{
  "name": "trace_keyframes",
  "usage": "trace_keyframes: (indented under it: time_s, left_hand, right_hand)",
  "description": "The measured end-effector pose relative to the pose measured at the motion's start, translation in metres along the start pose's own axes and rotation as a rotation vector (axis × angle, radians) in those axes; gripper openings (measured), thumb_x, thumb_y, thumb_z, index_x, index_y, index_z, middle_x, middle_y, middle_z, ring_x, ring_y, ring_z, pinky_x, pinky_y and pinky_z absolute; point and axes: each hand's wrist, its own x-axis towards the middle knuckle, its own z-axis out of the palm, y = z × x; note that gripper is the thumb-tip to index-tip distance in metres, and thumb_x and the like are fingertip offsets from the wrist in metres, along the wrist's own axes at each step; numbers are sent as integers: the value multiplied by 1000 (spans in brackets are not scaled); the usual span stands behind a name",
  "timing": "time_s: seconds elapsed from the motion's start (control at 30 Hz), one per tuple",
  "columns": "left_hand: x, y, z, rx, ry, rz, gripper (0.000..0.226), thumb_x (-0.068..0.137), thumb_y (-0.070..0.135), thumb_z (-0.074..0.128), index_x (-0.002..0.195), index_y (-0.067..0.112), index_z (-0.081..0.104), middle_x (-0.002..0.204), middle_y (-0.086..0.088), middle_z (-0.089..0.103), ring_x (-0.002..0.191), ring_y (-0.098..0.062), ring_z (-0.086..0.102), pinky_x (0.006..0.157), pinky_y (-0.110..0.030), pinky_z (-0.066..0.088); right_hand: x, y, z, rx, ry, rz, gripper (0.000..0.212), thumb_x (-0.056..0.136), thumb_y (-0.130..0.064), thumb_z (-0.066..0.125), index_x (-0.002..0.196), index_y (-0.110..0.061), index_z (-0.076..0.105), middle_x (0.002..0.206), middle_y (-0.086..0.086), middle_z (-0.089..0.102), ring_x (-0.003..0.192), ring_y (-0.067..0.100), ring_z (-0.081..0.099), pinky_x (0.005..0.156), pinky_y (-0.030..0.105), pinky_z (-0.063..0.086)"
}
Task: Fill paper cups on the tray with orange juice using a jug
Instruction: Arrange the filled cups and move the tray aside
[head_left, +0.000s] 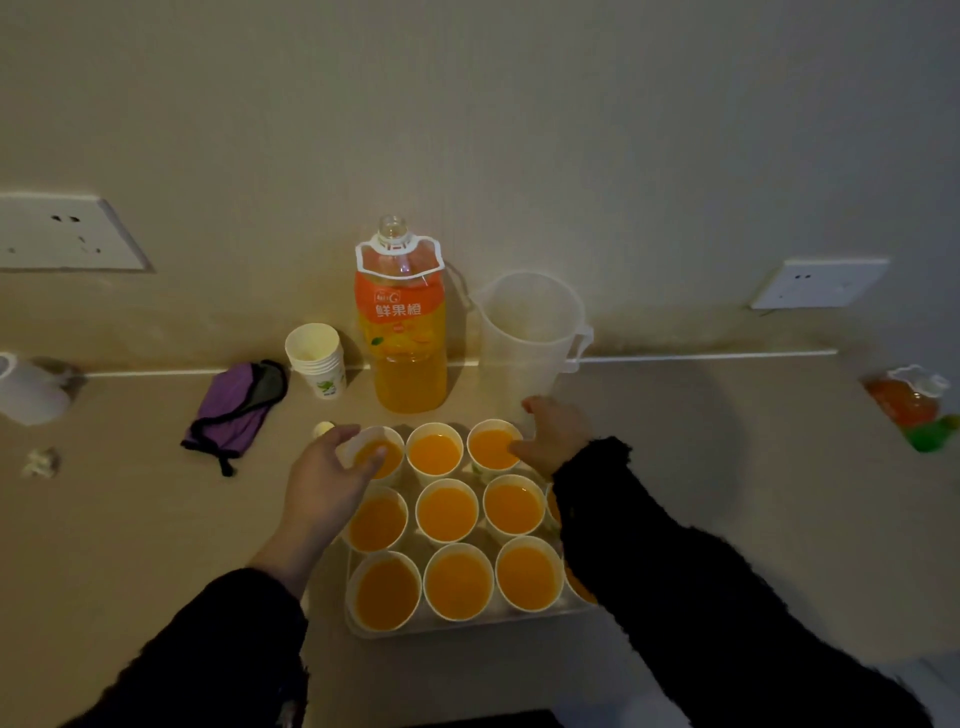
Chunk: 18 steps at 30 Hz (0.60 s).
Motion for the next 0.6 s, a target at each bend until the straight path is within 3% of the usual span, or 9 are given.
trace_keyframes:
  time_s: [0.13, 0.3, 0.43, 0.6]
  left_hand:
    - [17, -7, 8, 97, -56, 61, 63, 81, 29, 73, 135, 10, 49, 141, -10, 48, 129, -26, 44, 105, -37, 34]
    - [35, -14, 19, 195, -134, 73, 78, 76, 28, 78, 142, 13, 40, 148, -9, 38, 138, -24, 31, 110, -35, 27]
    - [44, -15, 26, 174, -209, 47, 86, 74, 27, 80, 146, 14, 34, 151, -9, 33, 140, -24, 28, 112, -35, 25]
    - [47, -17, 33, 166, -275, 39, 92, 71, 24, 82, 147, 14, 30, 151, -8, 33, 138, -25, 30, 110, -35, 29]
  right_hand:
    - [20, -17, 14, -292, -128, -153, 68, 81, -38, 67, 139, -19, 36, 142, 3, 44, 130, 26, 41, 113, 46, 21]
    - [32, -30, 30, -411, -263, -181, 75, 80, -36, 66, 144, -24, 29, 149, 4, 33, 138, 28, 30, 116, 57, 3]
    - [34, -34, 30, -498, -297, -180, 70, 81, -33, 64, 142, -21, 32, 142, 8, 38, 132, 34, 36, 113, 58, 12]
    - [37, -30, 32, -491, -237, -193, 63, 80, -36, 66, 135, -19, 40, 132, 8, 47, 119, 33, 46, 103, 47, 31]
